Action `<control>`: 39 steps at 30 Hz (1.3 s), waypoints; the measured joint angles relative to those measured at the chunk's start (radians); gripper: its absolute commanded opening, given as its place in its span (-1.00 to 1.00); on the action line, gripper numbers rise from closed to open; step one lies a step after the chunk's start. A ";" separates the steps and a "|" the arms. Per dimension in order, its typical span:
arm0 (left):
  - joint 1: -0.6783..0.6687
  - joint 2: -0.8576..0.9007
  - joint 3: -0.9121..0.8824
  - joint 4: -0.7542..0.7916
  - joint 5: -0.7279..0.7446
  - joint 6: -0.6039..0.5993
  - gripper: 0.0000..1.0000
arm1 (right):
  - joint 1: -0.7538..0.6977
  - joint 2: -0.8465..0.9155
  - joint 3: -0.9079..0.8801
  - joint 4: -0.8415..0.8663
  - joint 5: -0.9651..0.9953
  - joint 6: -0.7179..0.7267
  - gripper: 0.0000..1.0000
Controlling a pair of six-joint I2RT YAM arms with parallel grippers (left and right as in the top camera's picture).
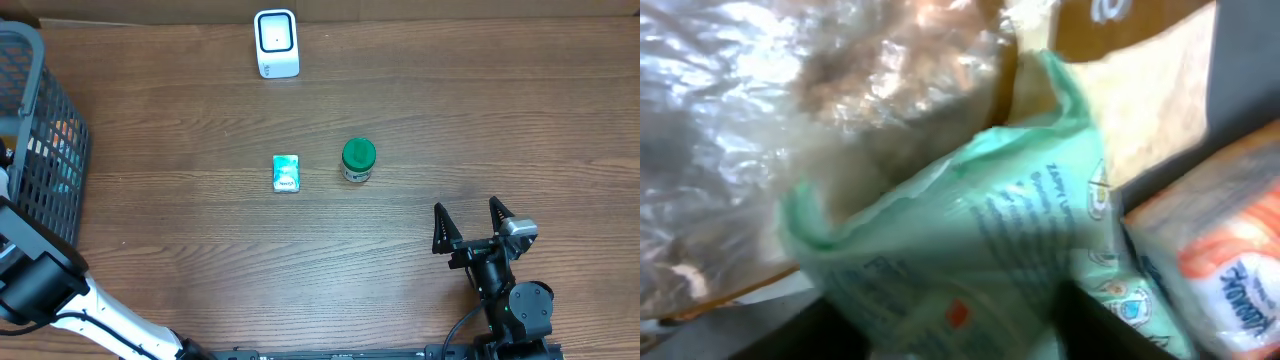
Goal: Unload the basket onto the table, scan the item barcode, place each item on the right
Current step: 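Reach the left gripper into the basket and grasp the mint-green snack bag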
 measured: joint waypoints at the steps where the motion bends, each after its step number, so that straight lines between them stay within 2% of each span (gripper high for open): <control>1: 0.000 -0.003 -0.004 0.002 0.001 -0.003 -0.70 | 0.000 0.000 0.000 0.000 0.000 0.000 1.00; 2: 0.000 -0.003 -0.005 0.002 0.006 -0.007 -0.87 | 0.000 0.000 0.000 0.000 0.000 0.000 1.00; 3: 0.000 -0.005 -0.005 0.002 0.009 -0.006 -0.91 | 0.000 0.000 0.000 0.001 0.000 0.000 1.00; 10: 0.000 -0.014 0.001 -0.029 0.005 -0.002 -0.92 | 0.000 0.000 0.000 0.000 0.000 0.000 1.00; 21: 0.000 -0.060 0.100 -0.229 -0.047 0.032 -0.91 | 0.000 0.000 0.000 0.000 0.000 0.000 1.00; 25: 0.000 -0.174 0.172 -0.239 -0.053 0.031 -0.92 | 0.000 0.000 0.000 0.000 0.000 0.000 1.00; 32: 0.000 -0.510 0.259 -0.232 -0.032 0.015 -0.91 | 0.000 0.000 0.000 0.000 0.000 0.000 1.00; 36: -0.010 -0.668 0.272 -0.271 0.064 0.009 -0.91 | 0.000 0.000 0.000 0.001 0.000 0.000 1.00; 39: -0.057 -0.717 0.276 -0.338 0.154 0.029 -0.92 | 0.000 0.000 0.000 0.000 0.000 0.000 1.00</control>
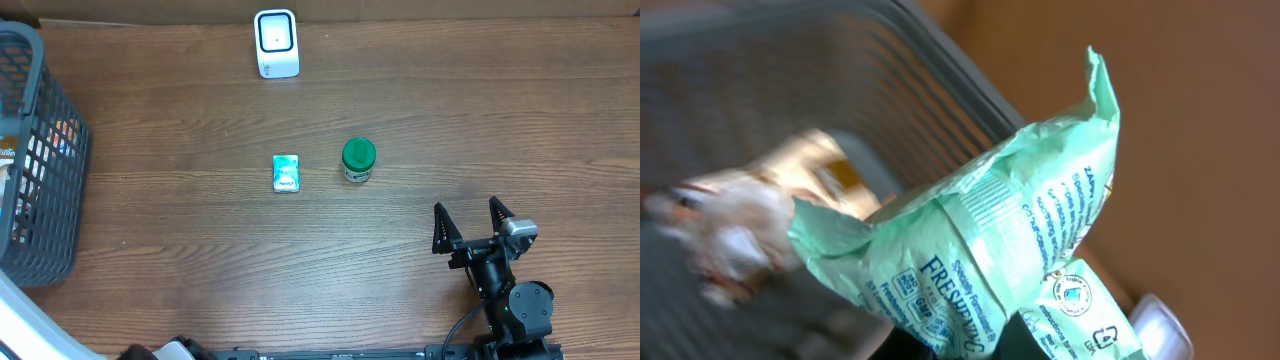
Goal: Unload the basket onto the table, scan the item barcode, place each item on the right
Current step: 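Reach the left gripper into the basket and grasp the mint-green snack bag, then carry the green bag out and drop it beside the small box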
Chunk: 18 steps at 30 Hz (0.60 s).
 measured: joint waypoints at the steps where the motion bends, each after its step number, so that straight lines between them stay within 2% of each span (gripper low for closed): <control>1: -0.030 -0.005 0.000 -0.028 0.032 0.012 -0.92 | 0.000 0.000 0.000 0.000 0.000 0.000 0.99; 5: -0.198 0.016 -0.022 -0.085 0.110 0.075 -0.91 | 0.000 0.000 0.000 -0.001 0.000 0.000 1.00; 12: -0.480 0.097 -0.173 -0.117 0.142 0.150 -0.91 | 0.000 0.000 0.000 0.000 0.000 0.000 1.00; 15: -0.575 0.146 -0.278 -0.080 0.143 0.156 -0.91 | 0.000 0.000 0.000 0.000 0.000 0.000 1.00; 18: -0.650 0.202 -0.410 0.021 0.142 0.126 -0.91 | 0.000 0.000 0.000 0.000 0.000 0.000 1.00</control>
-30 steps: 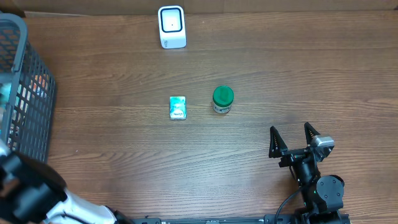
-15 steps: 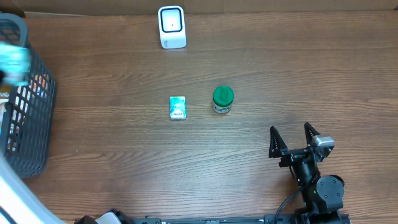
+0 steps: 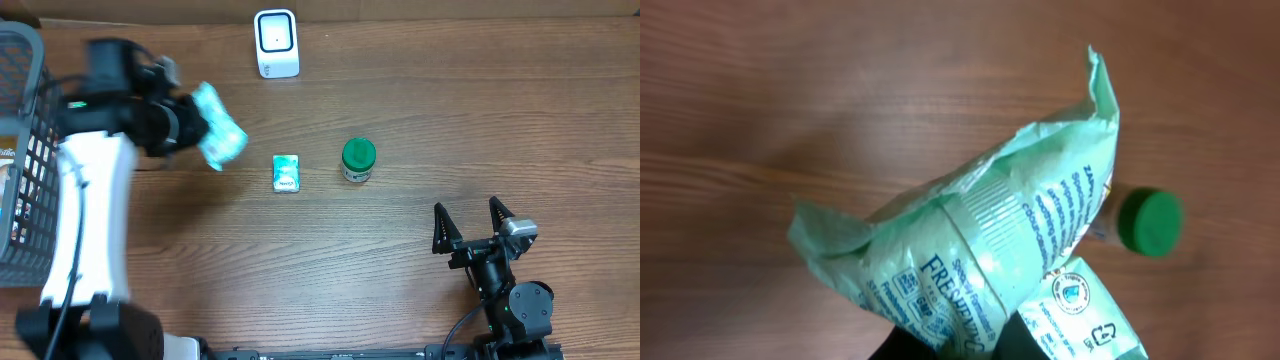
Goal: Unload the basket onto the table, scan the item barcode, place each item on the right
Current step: 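Carry the green bag out and drop it beside the small box, then move the left gripper back toward the basket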
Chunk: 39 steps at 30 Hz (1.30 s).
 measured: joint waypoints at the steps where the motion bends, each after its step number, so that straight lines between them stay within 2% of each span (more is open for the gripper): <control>1: -0.019 0.018 -0.042 0.040 0.000 -0.020 -0.91 | 0.000 0.000 0.000 -0.001 0.000 0.000 1.00; 5: -0.071 0.067 -0.227 0.237 0.000 -0.133 -0.91 | 0.000 0.000 0.000 -0.001 0.000 0.000 1.00; 9: -0.085 0.075 -0.396 0.415 -0.014 -0.294 -0.91 | 0.000 0.000 0.000 0.000 0.000 0.000 1.00; 12: -0.085 0.075 -0.475 0.486 -0.042 -0.397 -0.91 | 0.000 0.000 0.000 0.000 0.000 0.000 1.00; 14: -0.085 0.075 -0.505 0.512 -0.056 -0.441 -0.33 | 0.000 0.000 0.000 0.000 0.000 0.000 1.00; 16: -0.085 0.075 -0.517 0.519 -0.061 -0.465 0.09 | 0.000 0.000 0.000 -0.001 0.000 0.000 1.00; 17: -0.085 0.075 -0.517 0.521 -0.061 -0.474 0.20 | 0.000 0.000 0.000 0.000 0.000 -0.001 1.00; 19: -0.085 0.075 -0.517 0.525 -0.061 -0.489 0.25 | 0.000 0.000 0.000 0.000 0.000 -0.001 1.00; 22: -0.083 0.075 -0.517 0.528 -0.064 -0.491 0.25 | 0.000 0.000 0.000 -0.001 0.000 0.000 1.00; 25: -0.076 0.054 -0.517 0.527 -0.065 -0.481 0.16 | 0.000 0.000 0.000 -0.001 0.000 0.000 1.00; 31: -0.064 -0.117 -0.505 0.496 -0.070 -0.336 0.15 | 0.000 0.000 0.000 -0.001 0.000 0.000 1.00; 35: -0.059 -0.240 -0.406 0.380 -0.113 -0.216 0.15 | 0.000 0.000 0.000 -0.001 0.000 0.000 1.00; 39: -0.027 -0.279 -0.192 0.184 -0.167 -0.116 0.22 | 0.000 0.000 0.000 0.000 0.000 -0.001 1.00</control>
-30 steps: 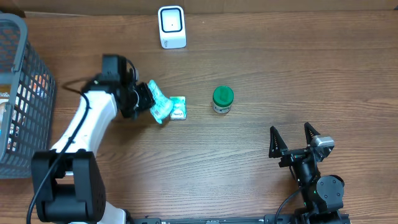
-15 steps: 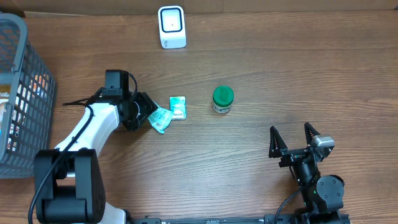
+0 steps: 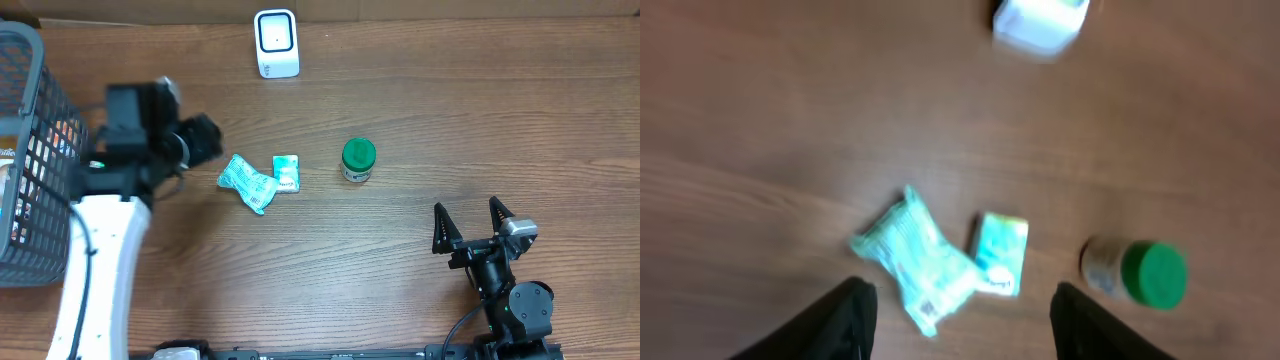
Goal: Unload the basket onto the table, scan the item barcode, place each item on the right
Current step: 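Move the left gripper back toward the basket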
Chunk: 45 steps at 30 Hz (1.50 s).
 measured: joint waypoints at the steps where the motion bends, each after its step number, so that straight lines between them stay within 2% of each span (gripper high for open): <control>1: 0.018 -0.001 0.064 -0.044 -0.009 0.022 0.24 | 0.000 0.000 0.000 -0.001 0.000 0.001 0.99; 5: 0.134 0.003 0.334 -0.192 -0.041 0.099 0.26 | 0.000 0.000 0.000 -0.001 0.000 0.000 1.00; 9: 0.304 0.003 0.511 -0.209 -0.072 0.123 0.43 | 0.000 0.000 0.000 -0.001 0.000 0.001 0.99; 15: 0.592 0.018 0.542 -0.195 -0.101 0.105 0.44 | 0.000 0.000 0.000 0.000 0.000 0.001 1.00; 18: 0.675 0.063 0.543 -0.203 -0.108 0.085 0.46 | 0.000 0.000 0.000 0.000 0.000 0.001 1.00; 22: 0.720 0.164 0.543 -0.172 -0.108 0.076 0.44 | 0.000 0.000 0.000 0.000 0.000 0.001 1.00; 27: 0.729 0.325 0.543 -0.092 -0.107 0.134 0.49 | 0.000 0.000 0.000 -0.001 0.000 0.000 1.00; 36: 0.729 0.628 0.543 0.055 0.016 0.355 0.58 | 0.000 0.000 0.000 0.000 0.000 0.001 1.00; 39: 0.729 0.737 0.543 0.105 0.063 0.426 0.56 | 0.000 0.000 0.000 0.000 0.000 0.000 0.99; 45: 0.726 0.843 0.543 0.187 0.121 0.507 0.49 | 0.000 0.000 0.000 0.000 0.000 0.000 0.99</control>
